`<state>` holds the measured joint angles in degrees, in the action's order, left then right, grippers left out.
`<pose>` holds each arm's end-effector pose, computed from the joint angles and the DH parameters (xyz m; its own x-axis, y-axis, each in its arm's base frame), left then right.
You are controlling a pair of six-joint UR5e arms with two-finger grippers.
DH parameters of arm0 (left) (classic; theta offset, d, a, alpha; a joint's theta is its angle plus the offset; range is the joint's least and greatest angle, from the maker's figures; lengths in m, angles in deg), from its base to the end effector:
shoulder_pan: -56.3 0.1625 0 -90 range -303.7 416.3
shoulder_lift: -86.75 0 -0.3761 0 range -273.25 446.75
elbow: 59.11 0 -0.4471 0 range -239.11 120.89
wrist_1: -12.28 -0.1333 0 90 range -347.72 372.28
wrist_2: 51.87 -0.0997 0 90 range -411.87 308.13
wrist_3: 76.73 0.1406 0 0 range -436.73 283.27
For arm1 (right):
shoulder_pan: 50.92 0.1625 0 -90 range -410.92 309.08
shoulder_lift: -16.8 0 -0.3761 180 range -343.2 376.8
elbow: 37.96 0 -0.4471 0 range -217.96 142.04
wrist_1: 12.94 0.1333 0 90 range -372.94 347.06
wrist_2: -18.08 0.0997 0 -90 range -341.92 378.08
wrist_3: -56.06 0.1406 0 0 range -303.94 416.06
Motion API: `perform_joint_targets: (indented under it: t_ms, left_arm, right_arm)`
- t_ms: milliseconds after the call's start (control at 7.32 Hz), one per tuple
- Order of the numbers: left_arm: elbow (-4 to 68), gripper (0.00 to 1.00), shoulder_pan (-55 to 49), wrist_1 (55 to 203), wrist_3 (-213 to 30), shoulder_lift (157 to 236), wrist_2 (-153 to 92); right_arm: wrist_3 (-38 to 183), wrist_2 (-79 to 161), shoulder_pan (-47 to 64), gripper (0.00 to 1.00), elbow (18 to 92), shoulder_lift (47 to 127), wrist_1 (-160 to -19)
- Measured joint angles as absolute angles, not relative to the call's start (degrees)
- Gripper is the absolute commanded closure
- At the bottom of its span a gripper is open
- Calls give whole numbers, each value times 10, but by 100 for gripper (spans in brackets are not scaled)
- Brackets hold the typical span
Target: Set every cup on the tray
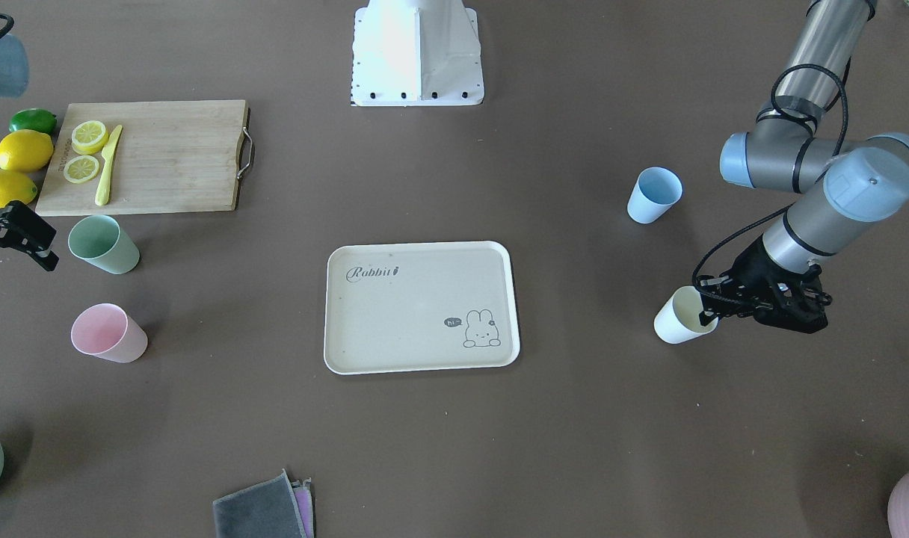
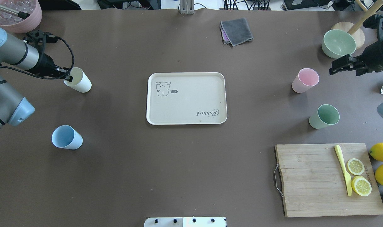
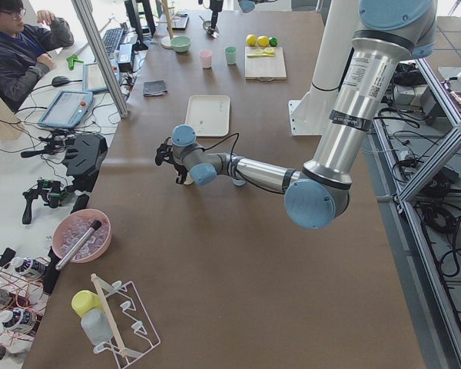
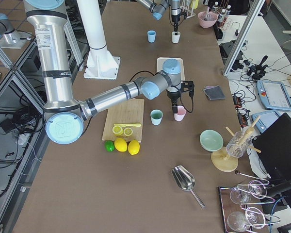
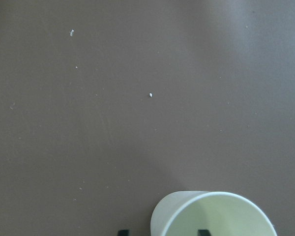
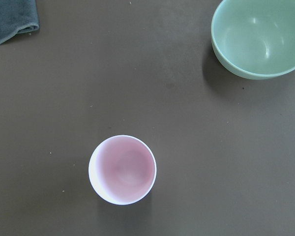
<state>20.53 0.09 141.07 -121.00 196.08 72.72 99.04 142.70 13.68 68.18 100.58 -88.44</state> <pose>0.3553 -0.6272 0.4517 0.5835 0.1880 -0.7901 0.0467 0.9635 0.2637 -0.2106 -0.5680 0.3991 0.6709 0.0093 0.7415 -0.1561 0.9793 0.1290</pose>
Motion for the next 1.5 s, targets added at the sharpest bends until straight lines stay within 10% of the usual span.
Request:
perform_joint_targets:
  t_ms: [1093, 1503]
  left_arm:
    - [179, 100, 115, 1283, -1381, 2175, 628]
    - [163, 2, 144, 1278, -1393, 2200, 608]
  right_arm:
    - [991, 1427, 133, 0, 680, 1008, -884]
    - [990, 1428, 126, 0, 678, 1008, -881]
